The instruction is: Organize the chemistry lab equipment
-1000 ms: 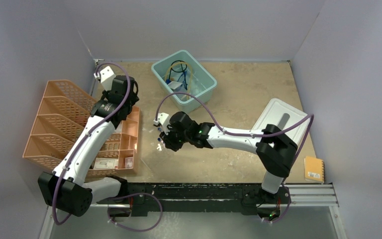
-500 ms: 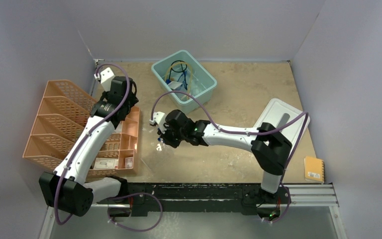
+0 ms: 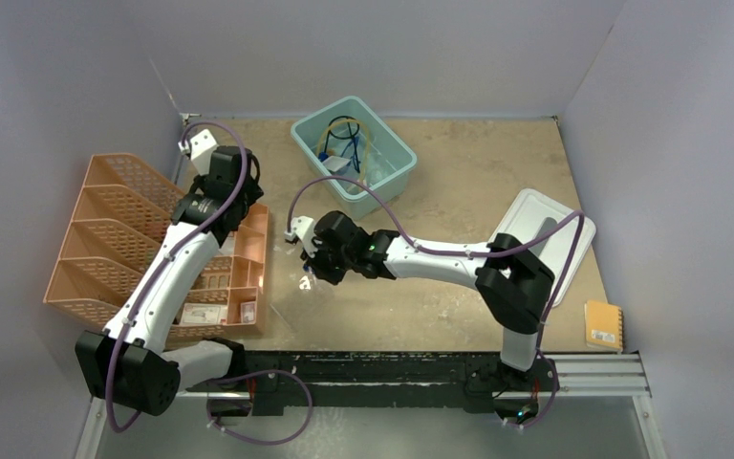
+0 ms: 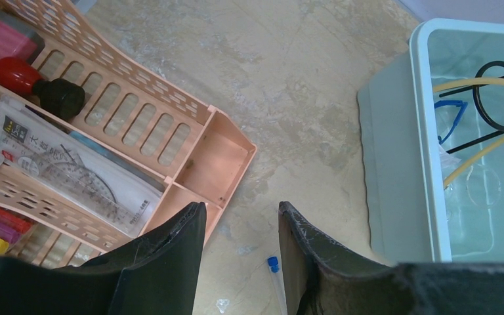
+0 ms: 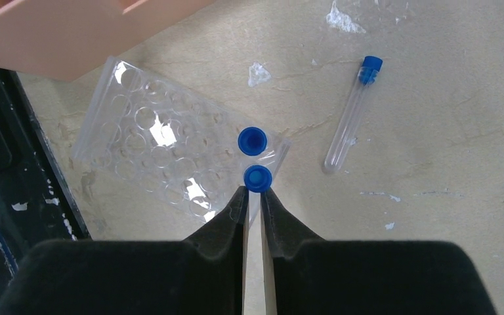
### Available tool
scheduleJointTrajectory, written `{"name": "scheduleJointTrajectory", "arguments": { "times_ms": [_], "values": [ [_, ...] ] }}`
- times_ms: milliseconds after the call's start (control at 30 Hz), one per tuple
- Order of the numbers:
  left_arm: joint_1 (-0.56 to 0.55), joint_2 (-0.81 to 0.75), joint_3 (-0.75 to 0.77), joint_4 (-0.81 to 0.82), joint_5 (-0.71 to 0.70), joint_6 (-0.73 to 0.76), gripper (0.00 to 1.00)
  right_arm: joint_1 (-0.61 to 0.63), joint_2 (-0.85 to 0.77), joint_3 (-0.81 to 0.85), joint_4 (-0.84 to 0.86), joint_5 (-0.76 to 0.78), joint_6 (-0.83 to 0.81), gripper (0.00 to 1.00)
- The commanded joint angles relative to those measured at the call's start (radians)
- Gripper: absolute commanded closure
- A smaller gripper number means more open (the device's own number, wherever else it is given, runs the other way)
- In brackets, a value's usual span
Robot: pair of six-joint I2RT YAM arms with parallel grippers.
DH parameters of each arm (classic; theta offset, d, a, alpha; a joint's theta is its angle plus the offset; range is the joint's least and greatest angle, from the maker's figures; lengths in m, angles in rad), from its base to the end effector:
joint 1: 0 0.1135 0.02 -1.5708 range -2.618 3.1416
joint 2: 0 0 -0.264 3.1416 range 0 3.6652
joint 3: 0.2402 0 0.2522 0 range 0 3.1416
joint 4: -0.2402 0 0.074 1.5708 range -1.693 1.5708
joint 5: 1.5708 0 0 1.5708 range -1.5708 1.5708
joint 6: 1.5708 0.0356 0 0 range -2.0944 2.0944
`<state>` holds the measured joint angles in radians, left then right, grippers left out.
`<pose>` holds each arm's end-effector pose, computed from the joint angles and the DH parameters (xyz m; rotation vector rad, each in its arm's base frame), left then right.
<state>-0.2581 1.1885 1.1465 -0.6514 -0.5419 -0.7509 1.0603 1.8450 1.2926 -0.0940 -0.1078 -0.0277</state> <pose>0.2456 -0.0458 0.3413 -0.7896 2.0002 0.0349 0.2013 0.3673 0.2243 -1.2434 1.9362 0.6737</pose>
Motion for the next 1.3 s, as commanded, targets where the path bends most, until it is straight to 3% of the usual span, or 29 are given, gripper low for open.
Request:
{"name": "scheduleJointTrajectory", "arguments": {
  "times_ms": [0,633,933,1133,1267],
  "values": [
    [0.015,-0.016,-0.008,0.039,0.008,0.029,0.57,0.008,-0.009,0.048,0.006,-0.029,-0.02,0.87],
    [0.035,-0.014,-0.014,0.047,0.022,0.028,0.57,0.021,-0.059,0.008,0.028,-0.029,-0.069,0.88],
    [0.04,-0.022,-0.001,0.038,0.018,0.026,0.57,0.01,-0.197,-0.1,0.087,0.061,0.044,0.67],
    [0.043,-0.037,0.008,0.021,0.008,0.02,0.57,-0.053,-0.164,-0.097,0.086,0.143,0.138,0.71],
    [0.046,-0.052,0.022,-0.007,-0.006,0.019,0.56,-0.123,-0.095,-0.023,0.053,0.073,0.166,0.66]
  ]
}}
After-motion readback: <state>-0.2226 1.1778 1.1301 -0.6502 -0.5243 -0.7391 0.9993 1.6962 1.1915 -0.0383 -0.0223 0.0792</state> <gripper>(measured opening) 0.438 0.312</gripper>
